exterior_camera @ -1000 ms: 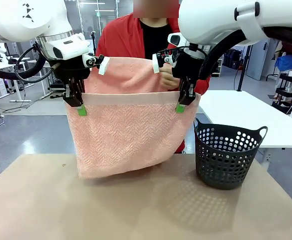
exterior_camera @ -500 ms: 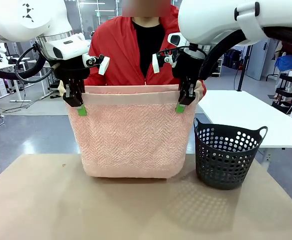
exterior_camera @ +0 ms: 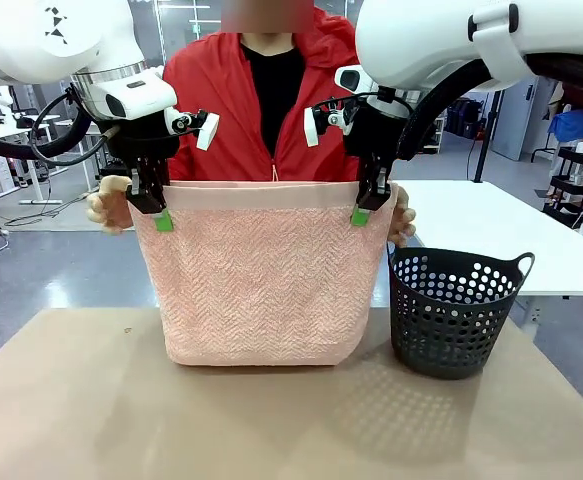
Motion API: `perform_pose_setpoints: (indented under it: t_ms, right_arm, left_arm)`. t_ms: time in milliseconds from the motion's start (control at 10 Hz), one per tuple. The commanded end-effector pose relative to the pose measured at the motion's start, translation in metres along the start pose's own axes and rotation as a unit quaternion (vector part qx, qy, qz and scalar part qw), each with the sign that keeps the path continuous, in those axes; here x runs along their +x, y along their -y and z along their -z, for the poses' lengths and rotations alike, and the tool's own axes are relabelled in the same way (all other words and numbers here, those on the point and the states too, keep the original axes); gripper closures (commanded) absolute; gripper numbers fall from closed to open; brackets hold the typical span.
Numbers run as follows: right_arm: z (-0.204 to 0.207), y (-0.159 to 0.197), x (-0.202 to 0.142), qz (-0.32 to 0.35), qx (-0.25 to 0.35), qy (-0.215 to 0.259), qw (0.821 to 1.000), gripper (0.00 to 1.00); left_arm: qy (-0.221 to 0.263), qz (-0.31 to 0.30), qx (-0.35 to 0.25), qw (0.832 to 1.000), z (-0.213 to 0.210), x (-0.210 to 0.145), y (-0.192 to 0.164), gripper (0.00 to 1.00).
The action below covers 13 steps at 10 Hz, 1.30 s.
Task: Fold the towel.
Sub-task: Release the end of the 100 cm Hotel Towel you were holding and grab the top end of the folded side.
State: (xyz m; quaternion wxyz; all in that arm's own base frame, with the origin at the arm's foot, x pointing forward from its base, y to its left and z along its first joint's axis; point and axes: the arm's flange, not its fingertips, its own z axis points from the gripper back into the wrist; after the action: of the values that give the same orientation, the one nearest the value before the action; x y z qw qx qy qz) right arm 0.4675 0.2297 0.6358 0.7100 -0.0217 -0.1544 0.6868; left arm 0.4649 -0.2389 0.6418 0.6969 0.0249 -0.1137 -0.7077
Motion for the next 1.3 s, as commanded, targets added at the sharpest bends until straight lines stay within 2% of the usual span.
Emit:
perform_pose_setpoints:
  t_ms: [0,700,800,900,1000,1100,1200]
  right_arm:
    - [-0.001,0.000,-0.001,-0.002,-0.004,-0.004,1.000,1.00]
    - [-0.001,0.000,-0.001,-0.002,-0.004,-0.004,1.000,1.00]
    - [0.000,0.000,0.000,0.000,0.000,0.000,1.000,0.97]
    - [-0.002,0.000,0.001,0.009,0.001,0.013,1.000,0.88]
    - [-0.004,0.000,-0.001,0.009,-0.001,0.014,1.000,0.67]
    - [-0.007,-0.001,-0.002,0.011,-0.006,0.016,1.000,0.56]
    - [-0.012,-0.002,-0.003,0.015,-0.010,0.019,1.000,0.35]
  left_arm:
    - [0.002,0.000,0.003,1.000,-0.003,0.000,-0.003,1.00]
    - [0.002,0.000,0.003,1.000,-0.003,0.000,-0.003,1.00]
    - [0.000,0.001,0.000,1.000,0.000,0.001,0.000,0.97]
    - [0.006,-0.002,0.001,1.000,-0.002,0.000,0.000,0.55]
    - [0.008,0.006,0.007,1.000,-0.005,-0.001,0.002,0.54]
    - [0.013,0.005,0.010,1.000,-0.009,-0.001,0.002,0.13]
    - [0.021,0.006,0.015,1.000,-0.014,-0.001,0.004,0.54]
